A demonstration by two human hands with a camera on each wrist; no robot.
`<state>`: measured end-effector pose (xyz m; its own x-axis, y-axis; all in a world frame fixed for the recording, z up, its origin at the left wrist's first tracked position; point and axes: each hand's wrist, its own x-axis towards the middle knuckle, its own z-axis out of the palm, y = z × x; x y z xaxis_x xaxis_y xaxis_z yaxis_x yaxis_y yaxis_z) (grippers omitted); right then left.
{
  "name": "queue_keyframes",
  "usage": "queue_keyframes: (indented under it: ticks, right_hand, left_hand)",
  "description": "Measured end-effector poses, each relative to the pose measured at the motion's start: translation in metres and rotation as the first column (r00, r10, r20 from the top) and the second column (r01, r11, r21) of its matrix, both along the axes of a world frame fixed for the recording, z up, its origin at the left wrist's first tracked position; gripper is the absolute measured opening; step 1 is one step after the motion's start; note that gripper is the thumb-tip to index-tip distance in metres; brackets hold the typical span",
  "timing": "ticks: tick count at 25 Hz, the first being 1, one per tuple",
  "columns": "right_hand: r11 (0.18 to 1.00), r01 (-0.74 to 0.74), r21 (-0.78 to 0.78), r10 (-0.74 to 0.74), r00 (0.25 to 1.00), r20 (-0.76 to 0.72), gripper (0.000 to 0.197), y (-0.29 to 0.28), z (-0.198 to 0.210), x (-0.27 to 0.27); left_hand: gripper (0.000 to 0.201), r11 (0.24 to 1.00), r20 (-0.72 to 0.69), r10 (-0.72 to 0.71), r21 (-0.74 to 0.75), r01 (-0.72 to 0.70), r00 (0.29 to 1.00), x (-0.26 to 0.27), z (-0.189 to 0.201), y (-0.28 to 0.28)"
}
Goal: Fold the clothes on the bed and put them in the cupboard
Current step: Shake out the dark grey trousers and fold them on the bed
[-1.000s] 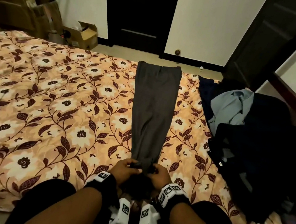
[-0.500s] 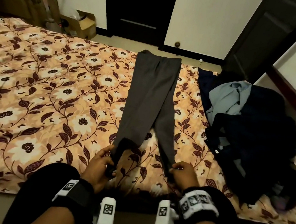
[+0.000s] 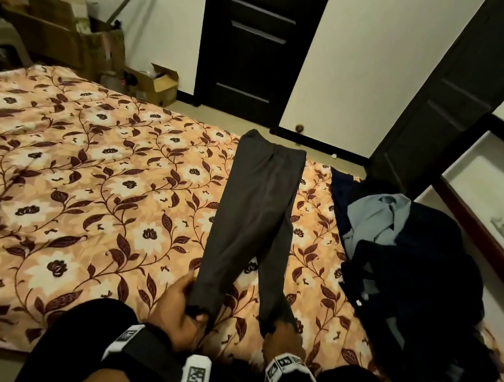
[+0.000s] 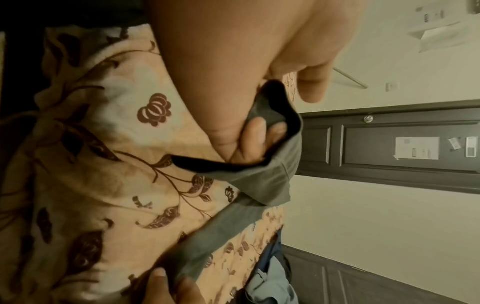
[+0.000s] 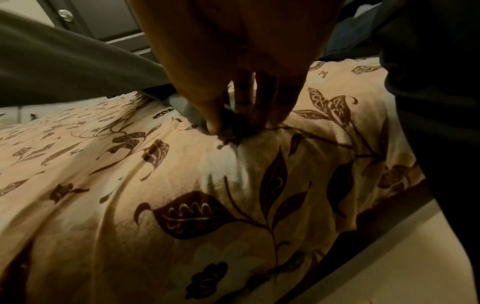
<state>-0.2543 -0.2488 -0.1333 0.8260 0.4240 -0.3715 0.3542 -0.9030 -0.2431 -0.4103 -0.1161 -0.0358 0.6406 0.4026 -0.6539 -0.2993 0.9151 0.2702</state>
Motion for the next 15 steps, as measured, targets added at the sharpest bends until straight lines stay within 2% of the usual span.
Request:
queue_keyframes:
  ticks: [1,2,3,4,5,6,7,8,9,10,11,12,13,15]
  right_hand:
    - [0.994,0.019,0.105,-0.017,1.000,-0.023,0.028,0.007,0.008,-0.006]
    - [0.943,0.101,0.316,-0.063,0.990,-0.128,0.020,0.013,0.022,-0.012]
    - [0.795,0.257,0.549,-0.090,0.946,-0.312,0.014,0.018,0.037,-0.018]
    - [0.538,0.472,0.698,-0.089,0.855,-0.510,0.013,0.021,0.056,-0.025]
    - [0.255,0.640,0.725,-0.098,0.763,-0.639,0.013,0.020,0.073,-0.029]
    - [0.044,0.724,0.688,-0.105,0.688,-0.718,0.013,0.016,0.087,-0.033]
    - [-0.014,0.765,0.644,-0.134,0.637,-0.759,0.012,0.010,0.092,-0.034]
    - [0.012,0.797,0.604,-0.176,0.596,-0.783,0.012,0.003,0.088,-0.033]
    - [0.202,0.800,0.564,-0.282,0.599,-0.749,0.013,-0.005,0.080,-0.032]
    - [0.493,0.737,0.463,-0.363,0.657,-0.660,0.015,-0.012,0.063,-0.032]
    - [0.723,0.617,0.310,-0.390,0.735,-0.555,0.019,-0.016,0.048,-0.033]
    - [0.820,0.540,0.189,-0.407,0.783,-0.471,0.024,-0.019,0.033,-0.035]
    - [0.825,0.539,0.171,-0.421,0.786,-0.452,0.027,-0.018,0.025,-0.040]
    - [0.735,0.557,0.386,-0.362,0.804,-0.471,0.021,-0.011,0.016,-0.045]
  left_hand:
    - [0.038,1.000,-0.010,0.011,0.013,-0.011,1.000,0.003,0.006,0.001]
    - [0.038,0.999,-0.004,0.000,0.039,0.000,1.000,0.004,0.013,0.000]
    - [0.037,0.997,0.023,-0.020,0.074,0.018,1.000,0.004,0.024,-0.001]
    - [0.039,0.993,0.075,-0.040,0.112,0.031,0.996,0.005,0.035,-0.001]
    - [0.041,0.989,0.141,-0.053,0.142,0.033,0.989,0.006,0.046,-0.001]
    - [0.043,0.987,0.198,-0.053,0.161,0.020,0.979,0.007,0.052,-0.001]
    - [0.045,0.983,0.234,-0.050,0.183,0.006,0.971,0.005,0.059,-0.002]
    - [0.044,0.981,0.237,-0.040,0.192,-0.006,0.971,0.003,0.059,-0.004]
    - [0.041,0.983,0.232,-0.029,0.185,-0.015,0.972,-0.001,0.053,-0.007]
    - [0.039,0.986,0.214,-0.012,0.164,-0.024,0.977,-0.007,0.041,-0.011]
    - [0.040,0.990,0.165,0.005,0.138,-0.028,0.986,-0.013,0.028,-0.018]
    - [0.042,0.992,0.086,0.005,0.122,-0.016,0.996,-0.018,0.011,-0.024]
    - [0.042,0.994,0.019,-0.003,0.107,0.001,1.000,-0.022,-0.002,-0.028]
    - [0.034,0.994,-0.083,-0.037,0.102,0.045,0.996,-0.023,-0.015,-0.029]
